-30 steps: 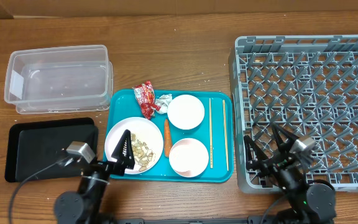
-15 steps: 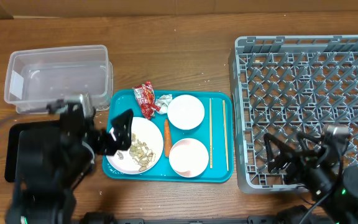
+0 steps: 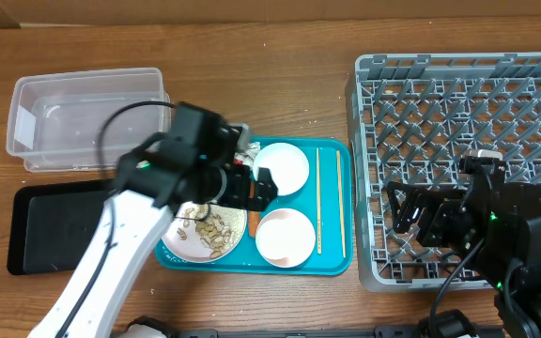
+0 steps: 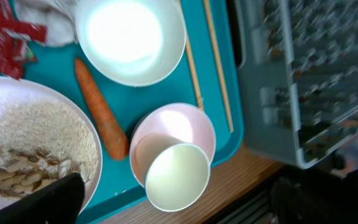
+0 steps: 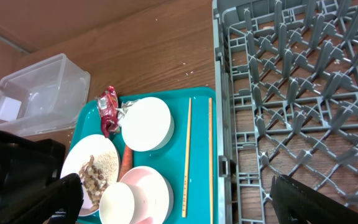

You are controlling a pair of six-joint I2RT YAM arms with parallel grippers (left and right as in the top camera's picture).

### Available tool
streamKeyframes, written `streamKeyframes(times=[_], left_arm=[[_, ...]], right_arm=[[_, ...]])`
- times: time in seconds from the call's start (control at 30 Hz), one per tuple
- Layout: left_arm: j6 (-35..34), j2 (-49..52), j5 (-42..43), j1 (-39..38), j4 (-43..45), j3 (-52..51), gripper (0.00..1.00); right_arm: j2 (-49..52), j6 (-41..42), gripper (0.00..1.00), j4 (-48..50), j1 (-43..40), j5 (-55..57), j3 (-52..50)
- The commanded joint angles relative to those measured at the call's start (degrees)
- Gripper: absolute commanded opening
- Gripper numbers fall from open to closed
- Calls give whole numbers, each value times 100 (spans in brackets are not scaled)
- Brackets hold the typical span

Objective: Sort waste into correct bins and load items into the dishwasher
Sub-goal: 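Reach the left gripper to the upper white bowl and grasp its rim, then lift the white bowl and pass it to the right gripper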

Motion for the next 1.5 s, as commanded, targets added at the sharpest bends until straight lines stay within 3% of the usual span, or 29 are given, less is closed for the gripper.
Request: streamKeyframes(times=[0.0,0.03,0.13,0.43,0.57,0.7,0.8,1.0,1.07,1.27,1.33,1.47], left_arm=[[85,356,-374,-321,0,111,73],[85,461,-376,-404,7,111,72],[101,839,-833,-737,-59,109,84],[-46,1781,-1963,-1493,-415,101,70],[-72,2055,-2162,-1486,-396,101,44],[-72,2184,-2153,-1464,-251,101,4],[-72,2155,-2094,-1464,-282,173,4],[-68,2111,-1475,-1349,-1060,1071,4],[-44,2111,-1255,-1248,-1429,1545,4],[444,2111,-566,-597,-1971,2907,4],[831,2111,199,-291,-1971,3121,4],[1799,2122,2767,402,-1904,3154,4]], right_arm=[[-46,33,100,-9,-11,-55,129],[-46,35,100,-28,-11,-52,129],[-44,33,100,-101,-11,-50,125],[-24,33,100,-407,-11,-26,111],[-11,31,100,-450,-11,-28,111],[-9,28,100,-455,-11,-28,111],[-9,28,100,-450,-11,-26,111],[-9,28,100,-431,-11,-33,111],[-9,28,93,-455,-11,-52,111],[-9,28,91,-487,-11,-369,111],[-9,28,88,-409,-11,-625,111],[-9,-63,82,-136,-11,-1449,111]])
